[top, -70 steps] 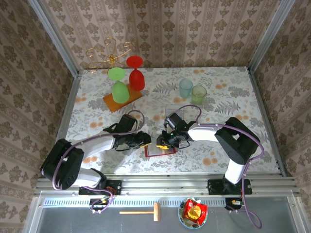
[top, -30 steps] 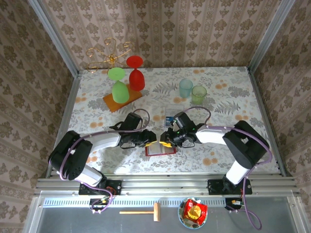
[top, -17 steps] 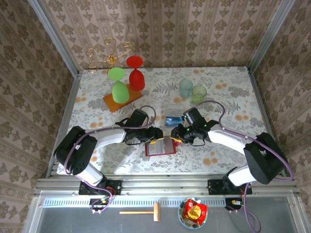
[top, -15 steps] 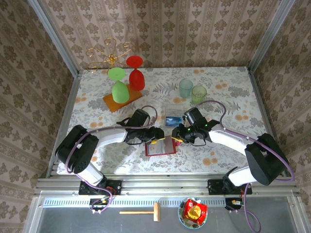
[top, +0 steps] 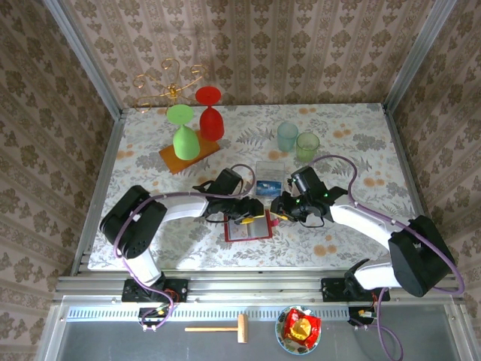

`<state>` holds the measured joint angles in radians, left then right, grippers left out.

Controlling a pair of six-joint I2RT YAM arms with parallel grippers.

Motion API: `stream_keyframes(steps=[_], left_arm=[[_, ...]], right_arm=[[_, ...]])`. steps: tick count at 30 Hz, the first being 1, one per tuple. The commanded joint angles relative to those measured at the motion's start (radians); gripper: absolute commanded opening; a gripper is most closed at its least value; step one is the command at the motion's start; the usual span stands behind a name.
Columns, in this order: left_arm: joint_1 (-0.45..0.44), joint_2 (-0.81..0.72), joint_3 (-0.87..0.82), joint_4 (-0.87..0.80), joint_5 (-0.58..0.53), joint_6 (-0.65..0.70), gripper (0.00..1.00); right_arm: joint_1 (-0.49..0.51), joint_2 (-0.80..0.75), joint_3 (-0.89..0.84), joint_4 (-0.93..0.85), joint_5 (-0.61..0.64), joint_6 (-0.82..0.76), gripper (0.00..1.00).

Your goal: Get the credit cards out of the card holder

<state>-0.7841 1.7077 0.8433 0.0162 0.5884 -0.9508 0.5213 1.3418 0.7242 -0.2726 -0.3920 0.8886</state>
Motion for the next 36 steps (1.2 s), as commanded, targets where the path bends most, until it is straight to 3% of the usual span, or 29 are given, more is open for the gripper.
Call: stream_keyframes(steps=[1,17,30,36], left_arm=[[-0.003,-0.01,0.022,-0.003,0.009,-0.01,0.51],[0.049,-0.149,-0.089,0.002,-0.027,-0.003,0.5],[0.09,-0.265,-0.187,-0.119,-0.11,0.063,0.43],[0.111,-0.308,-0.237,-0.131,-0.146,0.057,0.44]], right_arm=[[-0.004,-0.031,-0.015,-0.02,0.007,-0.012,0.3],[0.059,0.043,0.024,0.05,-0.037,0.019,0.26],[0.145,0.22,0.106,0.092,-0.065,0.041,0.23],[0.164,0.266,0.143,0.081,-0.071,0.038,0.23]])
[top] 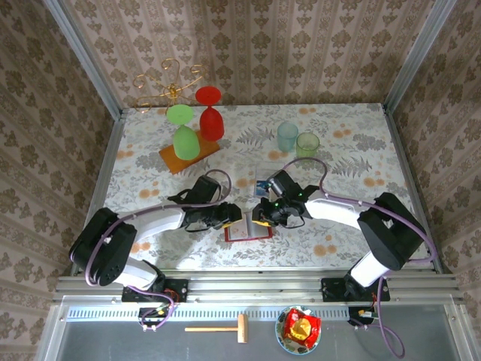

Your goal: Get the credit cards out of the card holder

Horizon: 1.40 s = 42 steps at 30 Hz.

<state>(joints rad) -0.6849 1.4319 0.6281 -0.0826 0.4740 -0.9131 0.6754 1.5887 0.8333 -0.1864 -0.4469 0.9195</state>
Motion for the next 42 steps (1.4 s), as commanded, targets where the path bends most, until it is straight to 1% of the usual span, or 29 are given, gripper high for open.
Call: stream_keyframes(steps=[1,7,17,25,33,42], left_arm=[[0.015,-0.037,-0.03,-0.034,-0.036,0.019,0.45],[0.036,-0.029,-0.06,-0.002,-0.022,0.013,0.45],[0.053,0.022,-0.063,0.031,-0.002,0.018,0.45],[0.059,0.042,-0.048,0.033,0.015,0.028,0.41],[0.059,0.043,-0.054,0.035,0.02,0.026,0.4],[0.061,0.042,-0.057,0.035,0.02,0.022,0.4]], right_arm=[[0.011,0.024,0.04,-0.011,-0.018,0.005,0.23],[0.018,0.042,0.059,-0.019,-0.016,0.005,0.23],[0.021,0.059,0.066,-0.017,-0.018,0.01,0.23],[0.023,0.105,0.031,0.116,-0.078,0.077,0.22],[0.024,0.153,0.032,0.143,-0.091,0.084,0.22],[0.025,0.174,0.029,0.148,-0.097,0.081,0.22]])
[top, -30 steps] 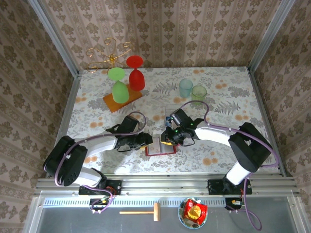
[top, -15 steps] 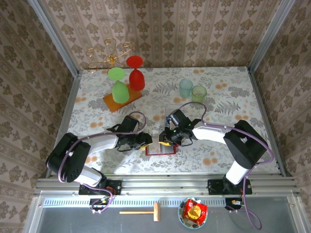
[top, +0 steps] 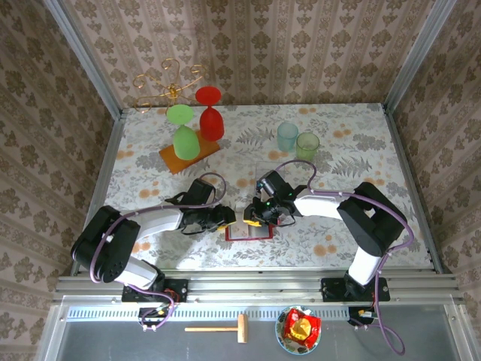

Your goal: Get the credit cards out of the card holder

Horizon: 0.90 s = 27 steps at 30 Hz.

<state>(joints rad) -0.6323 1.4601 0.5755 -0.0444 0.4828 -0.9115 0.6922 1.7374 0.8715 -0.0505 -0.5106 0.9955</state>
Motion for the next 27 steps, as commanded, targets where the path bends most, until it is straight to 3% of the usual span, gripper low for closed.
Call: stream_keyframes(steps=[1,27], left_arm=[[0.008,0.013,-0.003,-0.004,0.01,0.021,0.4],[0.008,-0.025,0.016,-0.042,0.001,0.023,0.39]], right_arm=[[0.009,0.028,-0.01,0.014,-0.033,0.006,0.22],[0.01,-0.014,0.036,-0.127,0.051,-0.067,0.23]])
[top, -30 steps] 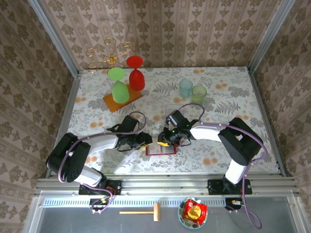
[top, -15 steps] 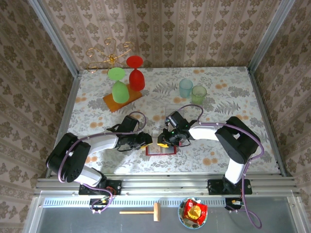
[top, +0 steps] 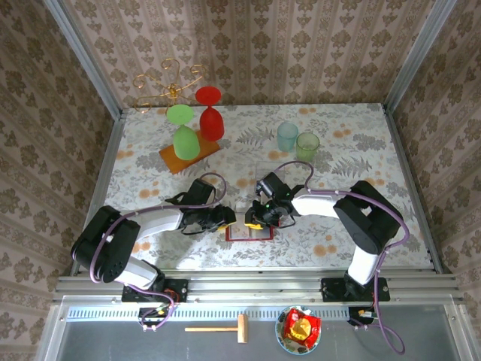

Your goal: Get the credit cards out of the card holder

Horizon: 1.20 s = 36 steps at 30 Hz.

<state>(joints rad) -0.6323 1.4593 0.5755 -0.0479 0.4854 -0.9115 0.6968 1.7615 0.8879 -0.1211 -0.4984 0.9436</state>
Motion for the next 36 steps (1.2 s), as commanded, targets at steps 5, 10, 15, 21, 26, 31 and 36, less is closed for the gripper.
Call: stream_keyframes(steps=[5,10,15,21,26,31,36], left_arm=[[0.01,-0.063,0.034,-0.072,-0.011,0.031,0.35],[0.008,-0.055,0.037,-0.056,0.011,0.025,0.24],[0.002,-0.03,0.034,-0.033,0.032,0.023,0.18],[0.002,-0.004,0.019,-0.013,0.036,0.021,0.17],[0.002,0.003,0.012,-0.012,0.028,0.023,0.17],[0.002,0.008,0.006,-0.011,0.025,0.023,0.17],[0.002,0.009,0.005,-0.012,0.025,0.024,0.17]], right_arm=[[0.006,-0.06,0.019,-0.052,0.032,-0.012,0.22],[0.006,-0.049,0.007,-0.01,0.002,0.005,0.21],[0.006,-0.024,-0.012,0.049,-0.025,0.033,0.21],[0.006,-0.005,-0.019,0.064,-0.034,0.036,0.21],[0.006,0.01,-0.022,0.067,-0.038,0.037,0.2],[0.005,0.027,-0.024,0.067,-0.04,0.034,0.21],[0.006,0.03,-0.022,0.054,-0.027,0.032,0.21]])
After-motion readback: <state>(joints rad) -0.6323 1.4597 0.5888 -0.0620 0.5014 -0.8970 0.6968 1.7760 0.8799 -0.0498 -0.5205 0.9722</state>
